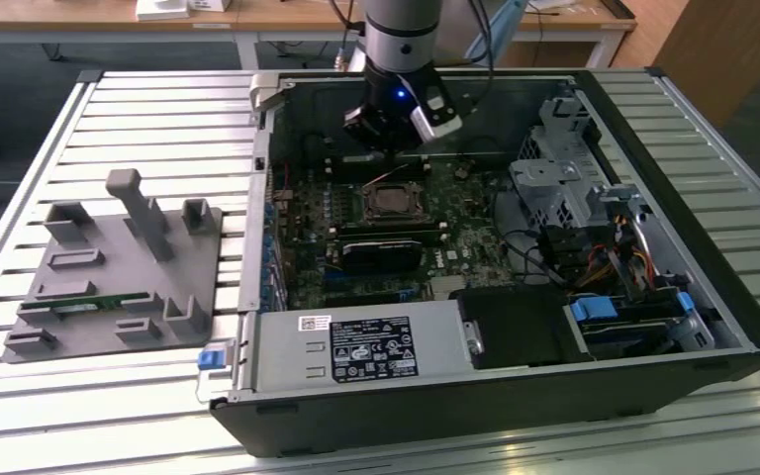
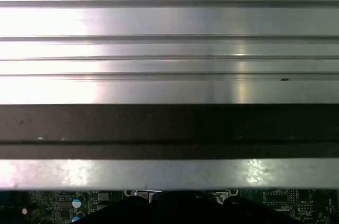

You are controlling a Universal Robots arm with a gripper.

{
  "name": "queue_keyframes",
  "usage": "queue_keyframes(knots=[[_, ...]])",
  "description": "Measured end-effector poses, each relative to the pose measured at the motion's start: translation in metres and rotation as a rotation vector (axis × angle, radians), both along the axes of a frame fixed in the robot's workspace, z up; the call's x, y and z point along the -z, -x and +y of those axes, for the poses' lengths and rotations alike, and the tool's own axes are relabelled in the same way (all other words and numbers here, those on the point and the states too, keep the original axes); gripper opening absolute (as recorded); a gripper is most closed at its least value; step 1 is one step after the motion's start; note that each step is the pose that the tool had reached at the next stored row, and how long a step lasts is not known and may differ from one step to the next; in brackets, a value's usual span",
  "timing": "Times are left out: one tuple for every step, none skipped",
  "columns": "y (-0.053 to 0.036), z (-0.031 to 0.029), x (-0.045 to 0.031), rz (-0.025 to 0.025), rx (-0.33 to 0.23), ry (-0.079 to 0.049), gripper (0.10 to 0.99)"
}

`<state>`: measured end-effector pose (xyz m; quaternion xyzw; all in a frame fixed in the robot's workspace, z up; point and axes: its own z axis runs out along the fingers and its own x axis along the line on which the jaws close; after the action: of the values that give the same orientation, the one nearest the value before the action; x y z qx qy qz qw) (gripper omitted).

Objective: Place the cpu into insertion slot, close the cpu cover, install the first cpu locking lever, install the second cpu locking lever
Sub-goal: 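Install the first cpu locking lever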

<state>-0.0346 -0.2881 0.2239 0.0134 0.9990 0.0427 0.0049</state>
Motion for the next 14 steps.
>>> queue_keyframes(knots=[[-0.0004, 0.0000, 0.0001, 0.0000, 0.000, 0.000, 0.106], [-0.0007, 0.0001, 0.0003, 0.0000, 0.000, 0.000, 0.106], [-0.0009, 0.0001, 0.0005, 0.0001, 0.000, 0.000, 0.106], [-0.0009, 0.0001, 0.0006, 0.0000, 0.000, 0.000, 0.106], [-0.0010, 0.0001, 0.0008, 0.0000, 0.000, 0.000, 0.106], [-0.0013, 0.0001, 0.0011, 0.0000, 0.000, 0.000, 0.106], [-0.0015, 0.0001, 0.0013, 0.0000, 0.000, 0.000, 0.106], [-0.0020, 0.0001, 0.0015, -0.0001, 0.000, 0.000, 0.106], [-0.0027, 0.0001, 0.0018, -0.0001, 0.000, 0.000, 0.106], [-0.0037, 0.0001, 0.0022, 0.0000, 0.000, 0.000, 0.106], [-0.0045, 0.0001, 0.0026, 0.0000, 0.000, 0.000, 0.106], [-0.0052, 0.0001, 0.0031, 0.0000, 0.000, 0.000, 0.106], [-0.0058, 0.0001, 0.0036, 0.0001, 0.000, 0.000, 0.106], [-0.0066, 0.0001, 0.0042, 0.0001, 0.000, 0.000, 0.106]])
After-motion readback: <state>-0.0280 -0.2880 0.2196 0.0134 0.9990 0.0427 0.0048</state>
